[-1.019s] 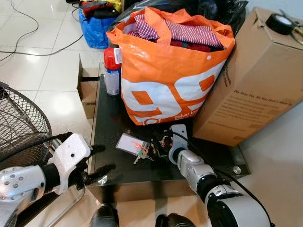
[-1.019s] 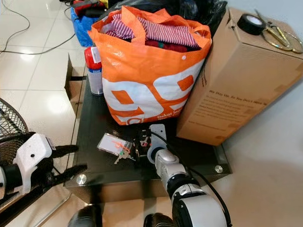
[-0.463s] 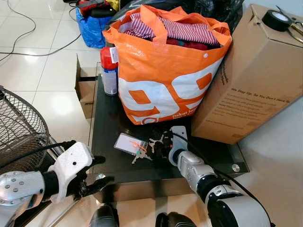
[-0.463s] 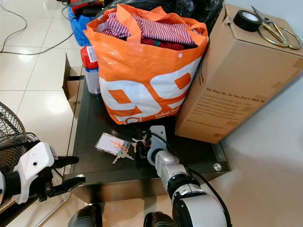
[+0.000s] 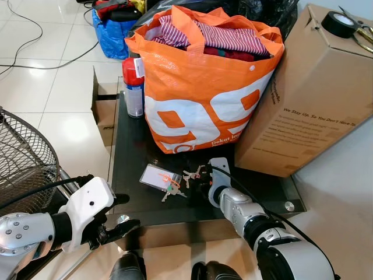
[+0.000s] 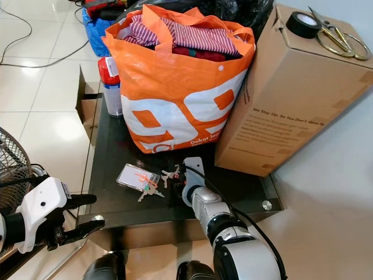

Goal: Hang keys on a hook

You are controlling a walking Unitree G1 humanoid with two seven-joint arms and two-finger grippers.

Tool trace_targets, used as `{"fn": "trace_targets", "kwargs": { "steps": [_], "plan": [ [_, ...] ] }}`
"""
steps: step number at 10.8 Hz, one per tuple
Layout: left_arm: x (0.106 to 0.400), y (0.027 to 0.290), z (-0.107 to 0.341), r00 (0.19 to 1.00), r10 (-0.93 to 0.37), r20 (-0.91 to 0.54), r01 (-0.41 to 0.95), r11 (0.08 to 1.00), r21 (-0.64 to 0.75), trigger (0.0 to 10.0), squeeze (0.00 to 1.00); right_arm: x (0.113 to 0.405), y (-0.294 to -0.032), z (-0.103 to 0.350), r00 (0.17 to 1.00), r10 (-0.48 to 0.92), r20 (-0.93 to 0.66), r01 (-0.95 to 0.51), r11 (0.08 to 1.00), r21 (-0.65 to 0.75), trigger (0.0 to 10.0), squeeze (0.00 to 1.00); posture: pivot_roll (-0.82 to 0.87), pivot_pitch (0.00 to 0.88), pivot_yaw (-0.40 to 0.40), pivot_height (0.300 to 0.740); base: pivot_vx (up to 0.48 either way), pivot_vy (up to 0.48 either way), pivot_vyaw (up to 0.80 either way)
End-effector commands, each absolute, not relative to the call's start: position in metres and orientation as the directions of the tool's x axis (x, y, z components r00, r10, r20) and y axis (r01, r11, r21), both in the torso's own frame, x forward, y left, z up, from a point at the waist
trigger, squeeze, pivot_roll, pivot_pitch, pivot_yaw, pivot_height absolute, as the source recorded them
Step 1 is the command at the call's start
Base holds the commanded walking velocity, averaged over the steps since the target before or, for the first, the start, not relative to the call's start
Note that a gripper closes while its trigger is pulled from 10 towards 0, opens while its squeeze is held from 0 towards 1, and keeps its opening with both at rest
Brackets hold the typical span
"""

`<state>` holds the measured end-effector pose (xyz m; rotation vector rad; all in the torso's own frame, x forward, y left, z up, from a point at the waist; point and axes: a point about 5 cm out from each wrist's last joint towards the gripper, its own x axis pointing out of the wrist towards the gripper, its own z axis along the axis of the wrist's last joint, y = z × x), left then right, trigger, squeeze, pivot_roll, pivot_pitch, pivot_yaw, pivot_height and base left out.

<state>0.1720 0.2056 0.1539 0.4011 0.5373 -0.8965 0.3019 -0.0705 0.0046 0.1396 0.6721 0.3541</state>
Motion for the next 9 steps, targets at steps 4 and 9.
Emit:
{"fn": "trace_targets", "kwargs": {
  "steps": [4, 9],
  "plan": [
    [0.166, 0.2, 0.154, 0.496, -0.637, -0.59, 0.829, 0.55, 0.103, 10.0, 0.0, 0.3, -0.074, 0.002, 0.719, 0.356, -0.597, -0.263, 0.935, 0.24, 0.0, 0.0, 0.12, 0.165, -0.169, 0.74, 0.0, 0.0, 0.0],
    [0.166, 0.201, 0.154, 0.501, -0.633, -0.59, 0.825, 0.555, 0.105, 10.0, 0.0, 0.297, -0.065, 0.002, 0.696, 0.42, -0.582, -0.343, 0.907, 0.245, 0.0, 0.0, 0.12, 0.155, -0.175, 0.74, 0.0, 0.0, 0.0]
  ]
}}
